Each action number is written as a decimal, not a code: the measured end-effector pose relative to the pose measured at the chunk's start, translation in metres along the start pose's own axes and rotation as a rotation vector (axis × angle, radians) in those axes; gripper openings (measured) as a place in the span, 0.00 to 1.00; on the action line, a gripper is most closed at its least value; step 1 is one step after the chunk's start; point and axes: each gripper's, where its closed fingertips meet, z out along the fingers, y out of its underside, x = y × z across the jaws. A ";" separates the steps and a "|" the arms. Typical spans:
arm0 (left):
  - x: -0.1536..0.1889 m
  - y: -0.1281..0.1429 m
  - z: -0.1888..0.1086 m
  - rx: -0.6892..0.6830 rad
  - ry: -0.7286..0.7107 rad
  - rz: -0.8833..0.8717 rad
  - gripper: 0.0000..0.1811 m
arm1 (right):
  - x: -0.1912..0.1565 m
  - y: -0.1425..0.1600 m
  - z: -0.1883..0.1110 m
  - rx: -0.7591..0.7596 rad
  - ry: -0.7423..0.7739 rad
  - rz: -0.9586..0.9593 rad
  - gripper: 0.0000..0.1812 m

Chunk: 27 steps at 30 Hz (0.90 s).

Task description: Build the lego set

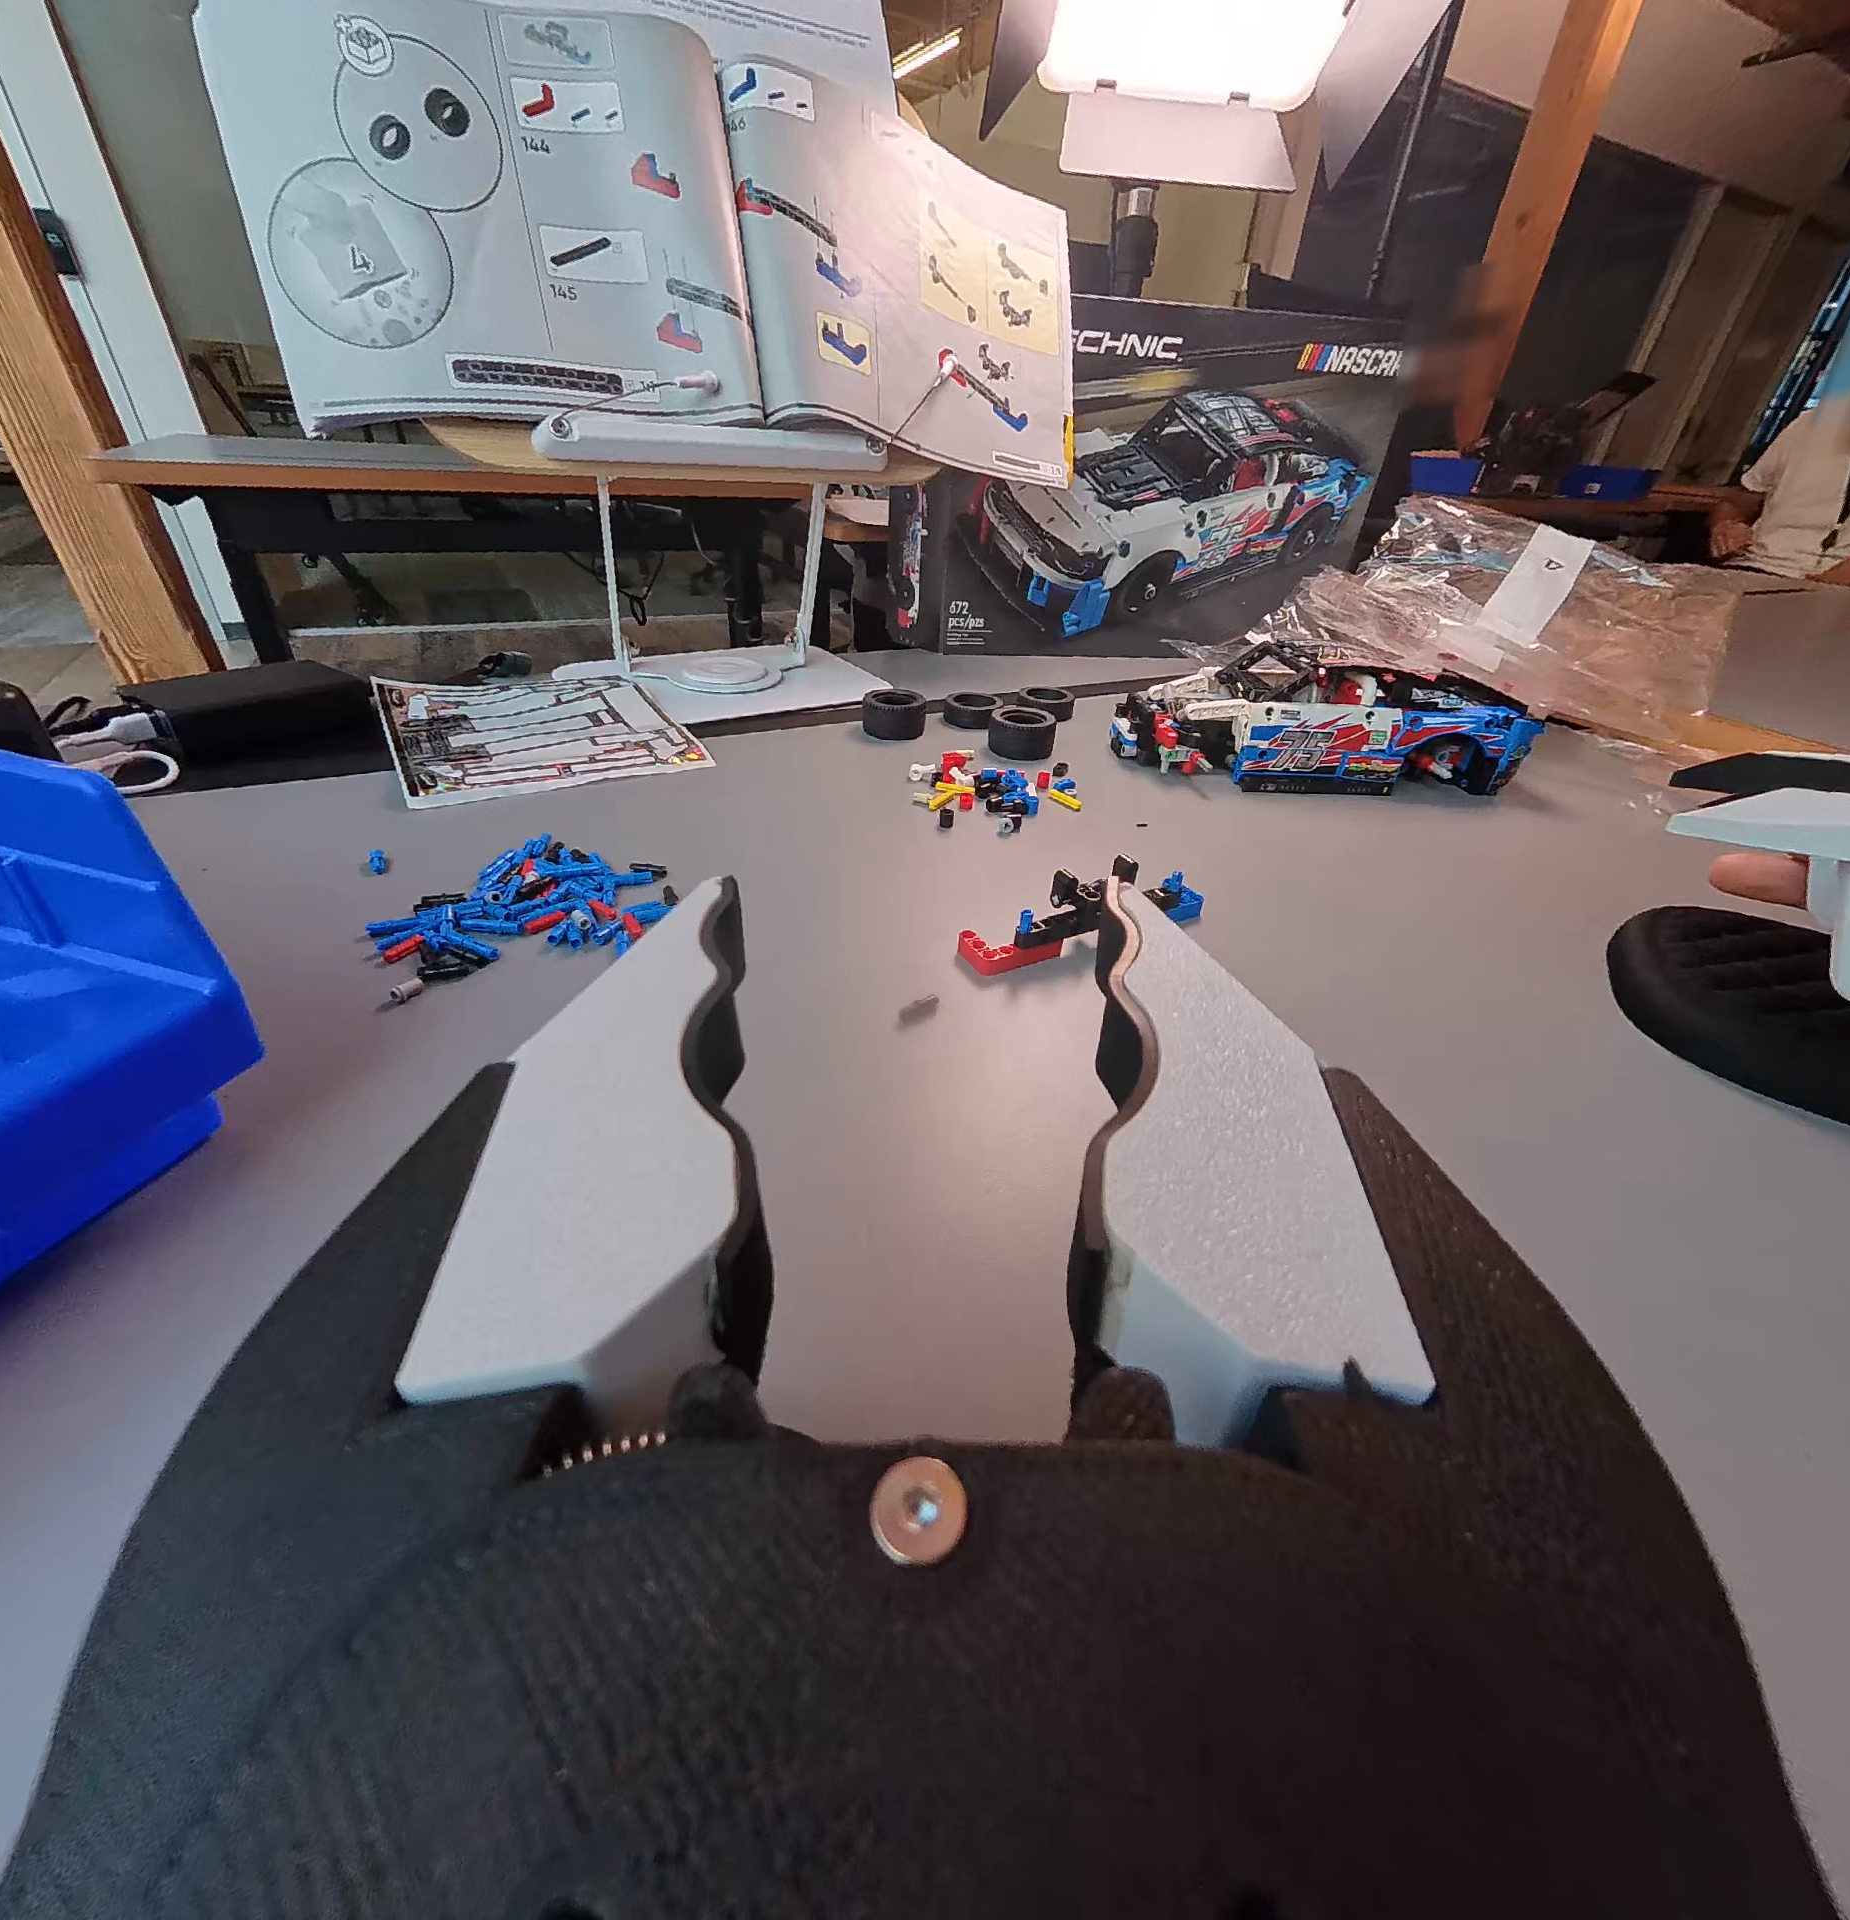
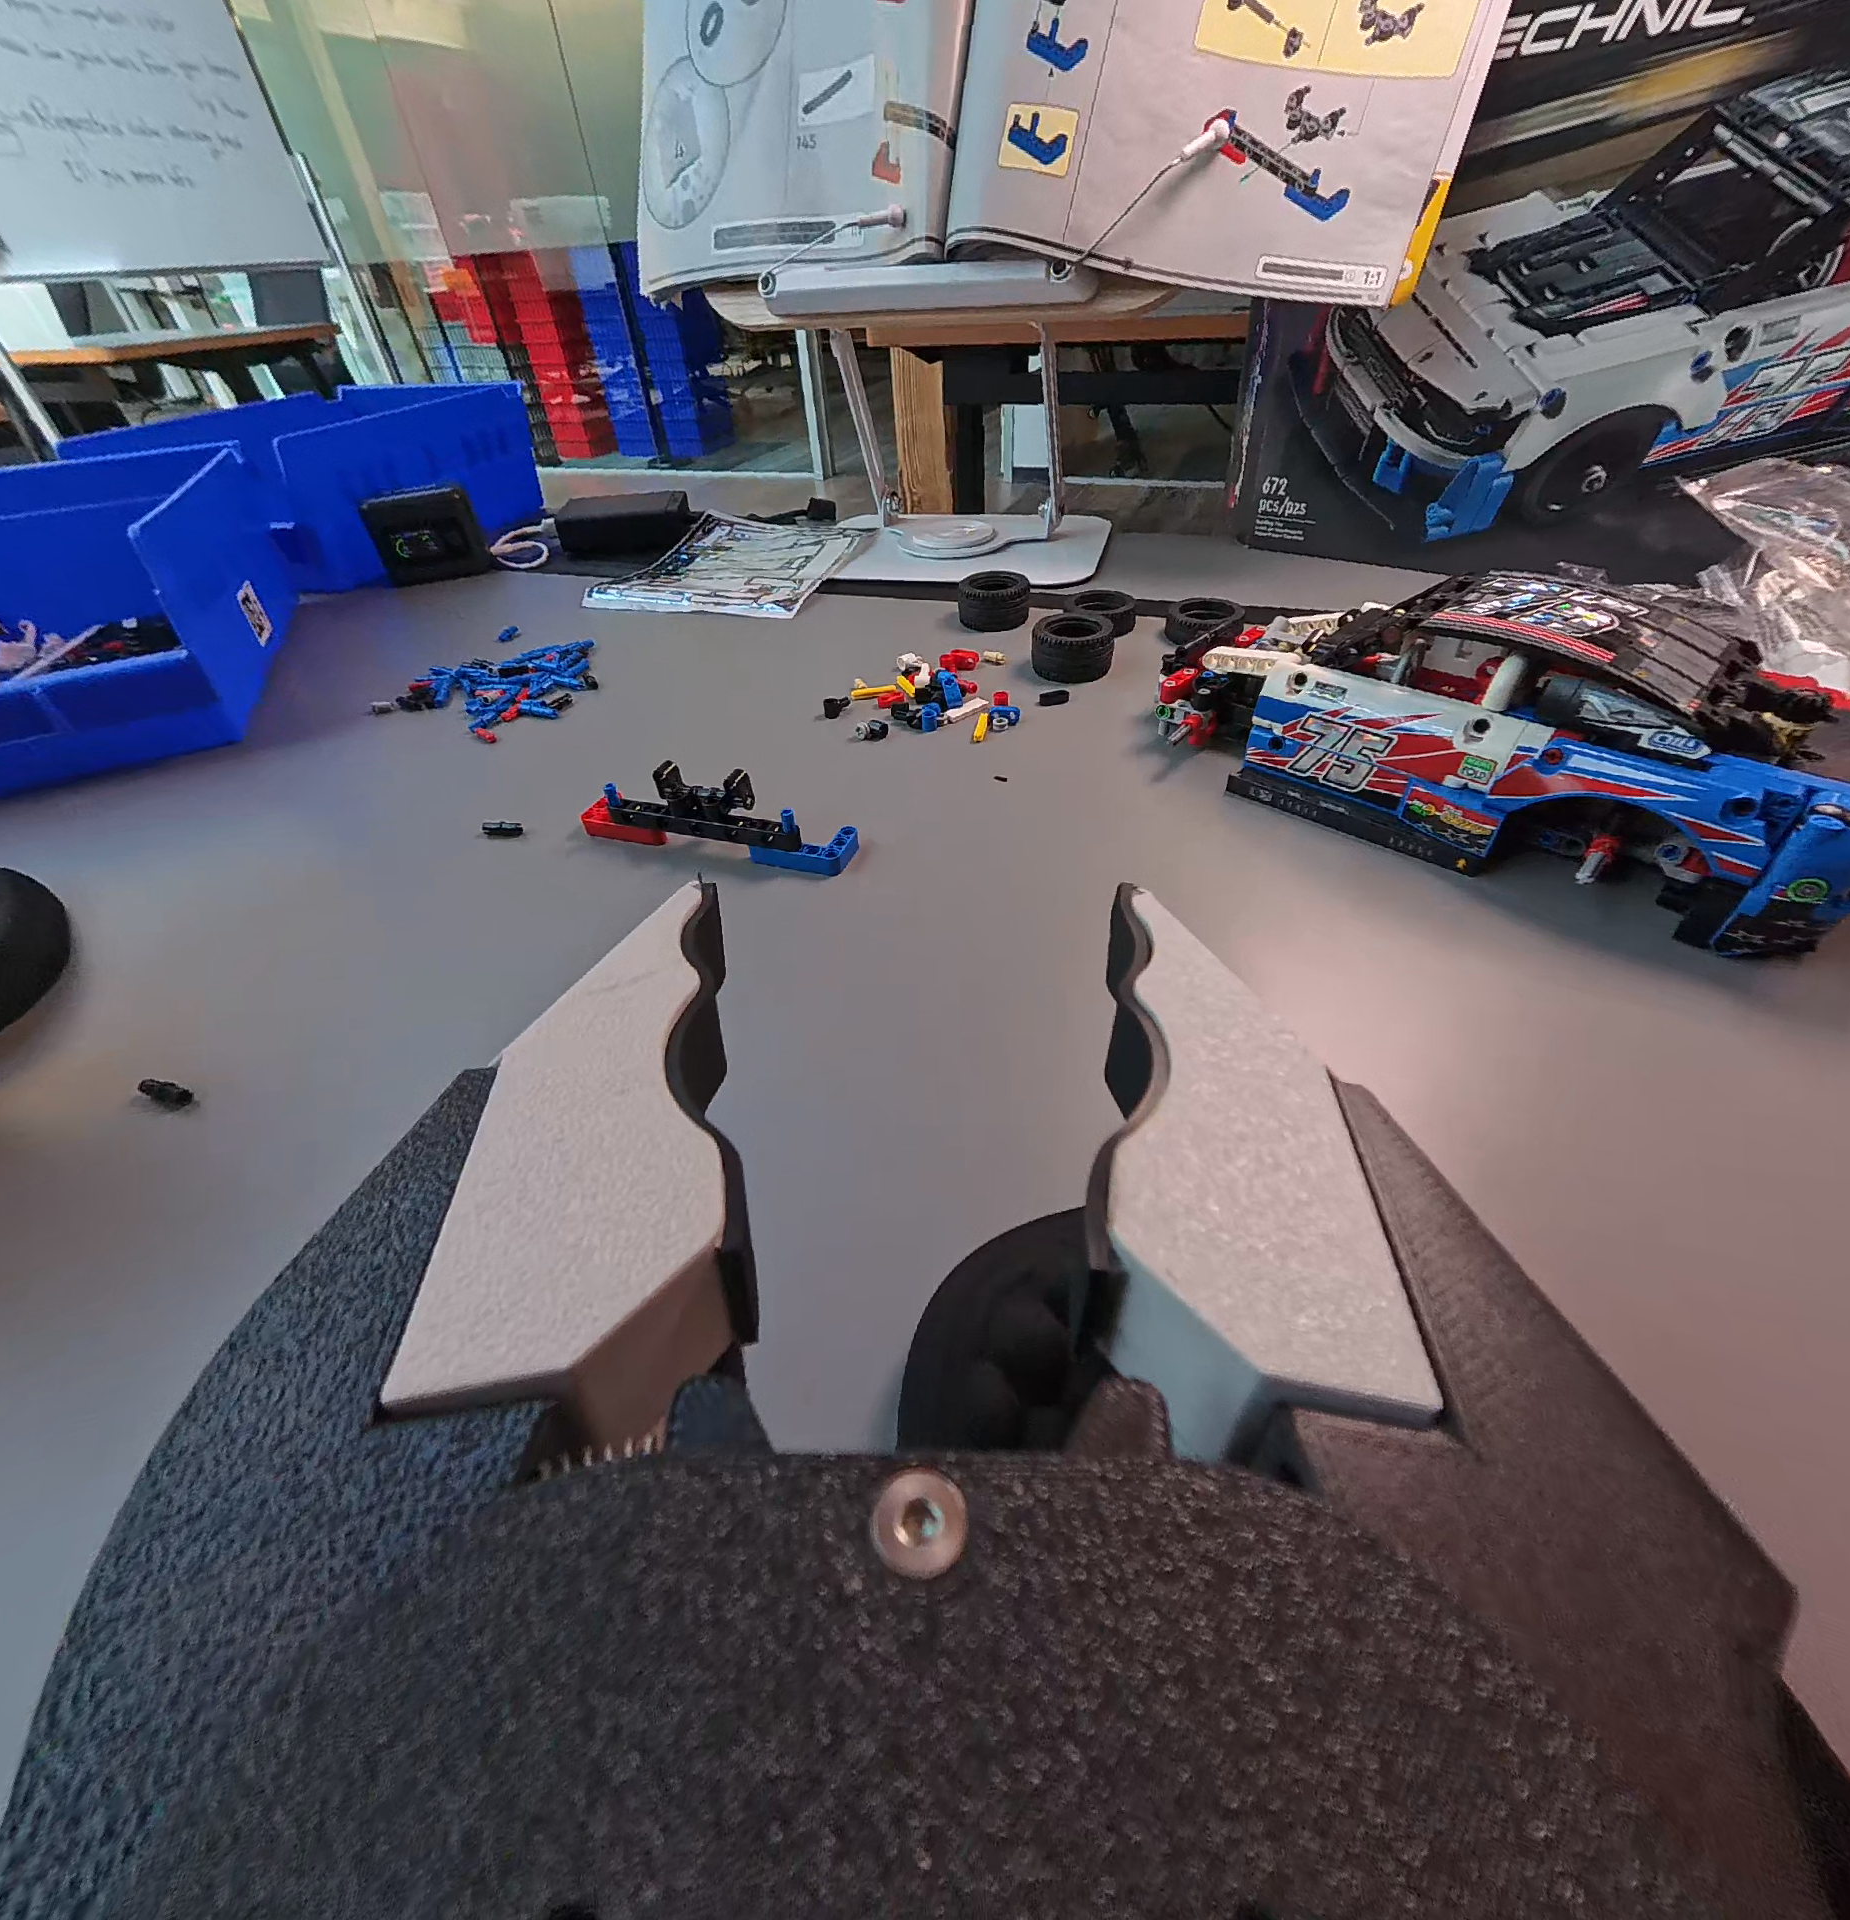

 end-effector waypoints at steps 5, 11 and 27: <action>0.000 -0.001 -0.001 0.009 -0.015 0.016 0.37 | 0.004 -0.003 -0.002 0.024 0.042 -0.007 0.43; -0.002 0.000 0.001 0.000 -0.036 0.032 0.37 | 0.007 -0.003 -0.002 0.032 0.077 -0.019 0.45; 0.022 0.014 0.025 -0.154 0.038 0.110 0.14 | -0.039 -0.008 -0.004 0.077 -0.103 -0.153 0.16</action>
